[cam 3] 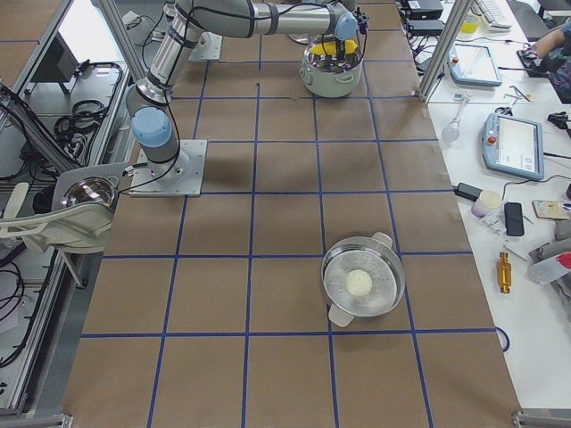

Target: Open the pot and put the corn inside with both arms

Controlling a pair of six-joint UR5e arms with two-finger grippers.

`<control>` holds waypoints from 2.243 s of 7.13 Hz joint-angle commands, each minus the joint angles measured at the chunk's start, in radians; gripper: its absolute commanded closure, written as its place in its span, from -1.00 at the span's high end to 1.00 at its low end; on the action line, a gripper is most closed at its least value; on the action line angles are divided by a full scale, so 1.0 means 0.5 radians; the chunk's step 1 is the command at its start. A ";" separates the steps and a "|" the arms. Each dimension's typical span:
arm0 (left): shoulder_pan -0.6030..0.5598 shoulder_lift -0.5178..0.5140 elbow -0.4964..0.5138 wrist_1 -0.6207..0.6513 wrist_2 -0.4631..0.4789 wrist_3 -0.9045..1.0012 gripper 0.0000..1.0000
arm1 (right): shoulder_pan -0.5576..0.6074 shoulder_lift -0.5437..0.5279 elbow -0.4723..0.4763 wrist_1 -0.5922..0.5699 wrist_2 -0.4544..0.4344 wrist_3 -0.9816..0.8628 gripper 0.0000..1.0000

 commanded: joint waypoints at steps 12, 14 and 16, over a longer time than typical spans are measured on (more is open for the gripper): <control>0.025 0.006 -0.006 0.001 0.000 0.019 1.00 | -0.895 -1.310 0.646 0.580 -0.171 -0.846 1.00; 0.025 0.006 -0.006 -0.002 0.003 0.016 1.00 | -0.901 -1.382 0.785 0.347 -0.186 -0.785 1.00; 0.025 0.006 -0.006 -0.002 0.000 0.013 1.00 | -0.901 -1.394 0.746 0.514 -0.196 -0.784 1.00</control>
